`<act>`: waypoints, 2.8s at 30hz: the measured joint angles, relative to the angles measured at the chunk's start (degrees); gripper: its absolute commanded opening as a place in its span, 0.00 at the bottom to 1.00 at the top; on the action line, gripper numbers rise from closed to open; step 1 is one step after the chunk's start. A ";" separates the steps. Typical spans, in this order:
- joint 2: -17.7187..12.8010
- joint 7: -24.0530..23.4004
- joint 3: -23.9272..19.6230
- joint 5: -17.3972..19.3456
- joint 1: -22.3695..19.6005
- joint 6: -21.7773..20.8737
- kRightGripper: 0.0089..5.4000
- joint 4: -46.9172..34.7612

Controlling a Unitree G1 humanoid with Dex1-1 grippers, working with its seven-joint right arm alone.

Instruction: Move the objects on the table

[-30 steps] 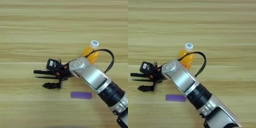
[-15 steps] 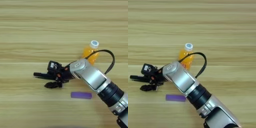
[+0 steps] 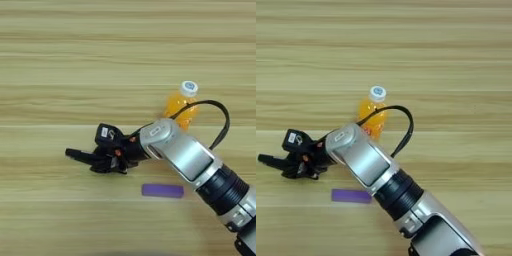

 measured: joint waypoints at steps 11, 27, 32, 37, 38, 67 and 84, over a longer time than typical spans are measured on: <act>-0.03 0.32 0.13 0.06 1.02 1.06 0.18 -2.31; 0.09 -0.55 -2.66 1.40 1.51 1.26 0.18 -6.73; -0.46 -0.45 -4.64 2.92 1.79 2.53 0.18 -10.11; -2.08 -0.40 -8.32 5.61 2.76 4.67 0.18 -16.39; -2.46 -0.32 -9.33 6.45 3.07 5.19 0.18 -18.29; -19.00 1.23 -48.51 21.87 4.09 -2.87 0.18 -21.49; -28.09 4.09 -54.00 18.38 -1.37 -18.16 0.17 8.17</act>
